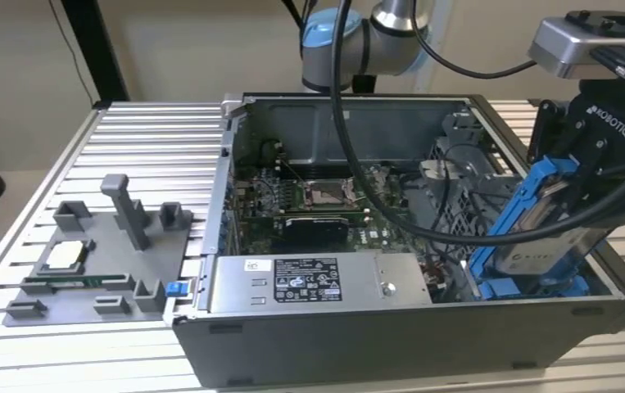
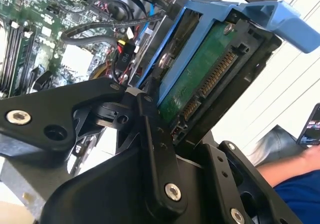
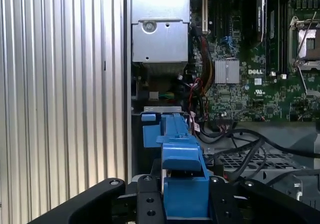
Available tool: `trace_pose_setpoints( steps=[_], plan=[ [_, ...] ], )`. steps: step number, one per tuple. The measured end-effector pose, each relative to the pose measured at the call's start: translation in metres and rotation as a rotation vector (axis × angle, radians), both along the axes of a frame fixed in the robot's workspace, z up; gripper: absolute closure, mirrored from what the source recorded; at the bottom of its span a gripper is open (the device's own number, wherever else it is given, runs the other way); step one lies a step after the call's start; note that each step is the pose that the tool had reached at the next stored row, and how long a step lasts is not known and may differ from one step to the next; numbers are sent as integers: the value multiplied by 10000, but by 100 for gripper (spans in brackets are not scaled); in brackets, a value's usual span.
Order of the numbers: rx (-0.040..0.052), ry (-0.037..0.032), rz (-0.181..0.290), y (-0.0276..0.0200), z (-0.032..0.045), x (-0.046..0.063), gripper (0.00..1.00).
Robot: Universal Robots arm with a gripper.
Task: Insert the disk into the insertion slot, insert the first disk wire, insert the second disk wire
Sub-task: 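Insert the disk into the insertion slot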
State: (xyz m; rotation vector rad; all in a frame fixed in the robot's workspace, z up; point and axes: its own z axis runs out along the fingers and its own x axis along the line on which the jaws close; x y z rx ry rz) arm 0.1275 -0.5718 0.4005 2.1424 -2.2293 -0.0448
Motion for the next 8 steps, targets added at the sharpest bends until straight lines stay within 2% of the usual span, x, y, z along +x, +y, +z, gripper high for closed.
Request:
trace_pose_setpoints(
  steps=[8],
  plan=[
    [-2, 4, -85, 0, -141, -34, 100]
  ],
)
